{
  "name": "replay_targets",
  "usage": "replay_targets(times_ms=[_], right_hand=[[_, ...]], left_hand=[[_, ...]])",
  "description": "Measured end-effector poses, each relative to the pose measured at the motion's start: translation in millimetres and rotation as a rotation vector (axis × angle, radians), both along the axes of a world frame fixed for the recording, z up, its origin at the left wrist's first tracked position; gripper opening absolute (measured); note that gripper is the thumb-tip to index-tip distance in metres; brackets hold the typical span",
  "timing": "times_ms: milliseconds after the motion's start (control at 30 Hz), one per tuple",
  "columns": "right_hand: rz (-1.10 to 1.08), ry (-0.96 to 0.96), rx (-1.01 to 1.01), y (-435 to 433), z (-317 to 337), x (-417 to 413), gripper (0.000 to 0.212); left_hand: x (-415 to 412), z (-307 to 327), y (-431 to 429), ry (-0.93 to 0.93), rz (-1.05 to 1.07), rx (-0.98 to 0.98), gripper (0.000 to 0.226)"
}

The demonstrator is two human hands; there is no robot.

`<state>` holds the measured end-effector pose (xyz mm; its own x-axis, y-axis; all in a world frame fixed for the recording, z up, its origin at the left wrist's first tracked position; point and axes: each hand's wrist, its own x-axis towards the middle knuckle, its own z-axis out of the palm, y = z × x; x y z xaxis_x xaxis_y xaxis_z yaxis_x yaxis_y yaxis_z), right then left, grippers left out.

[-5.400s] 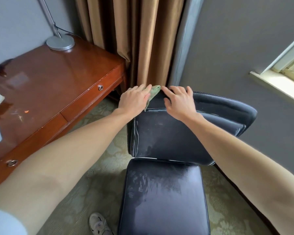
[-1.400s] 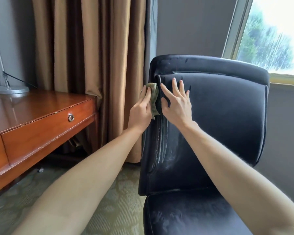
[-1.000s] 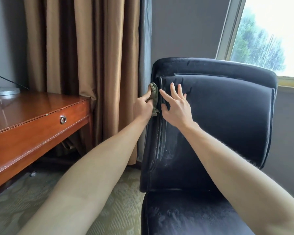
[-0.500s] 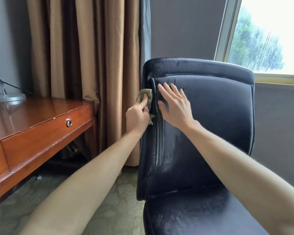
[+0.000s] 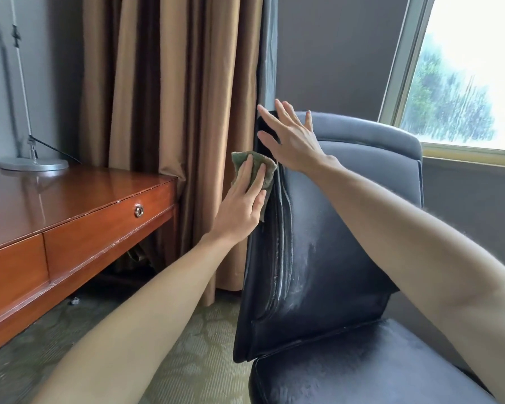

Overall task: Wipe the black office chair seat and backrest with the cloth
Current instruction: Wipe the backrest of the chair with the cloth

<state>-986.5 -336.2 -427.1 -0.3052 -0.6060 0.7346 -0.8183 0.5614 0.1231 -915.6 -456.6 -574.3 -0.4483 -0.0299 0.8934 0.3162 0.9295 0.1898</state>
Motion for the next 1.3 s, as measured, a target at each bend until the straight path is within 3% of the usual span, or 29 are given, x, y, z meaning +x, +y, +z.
replay_targets(times_ms=[167,333,500,700,867,1033,1300], right_hand=[[0.017,0.021,-0.015,-7.5,-0.6,-0.4,0.062],[0.088,0.021,-0.099,-4.2,-15.2,1.4,0.051],[0.049,-0.093,-0.288,24.8,-81.7,20.0,0.056],[-0.016,-0.250,-0.309,53.4,-155.6,30.5,0.062],[0.041,-0.244,-0.309,53.0,-164.0,36.3,0.063],[0.045,-0.227,-0.303,52.9,-168.9,35.0,0.062],[0.047,-0.195,-0.308,57.0,-170.7,33.4,0.059]], left_hand=[[-2.7,-0.5,2.6,0.043,-0.012,0.032,0.055],[-1.1,-12.4,10.6,0.045,-0.034,0.104,0.057],[4.5,-19.7,18.5,-0.005,-0.104,0.197,0.060],[4.6,-23.9,27.4,0.138,-0.077,0.243,0.053],[6.7,-75.8,28.9,0.115,-0.096,0.195,0.056],[19.7,-123.7,33.1,-0.027,-0.049,0.225,0.069],[0.8,-40.2,27.6,-0.041,-0.076,0.153,0.058]])
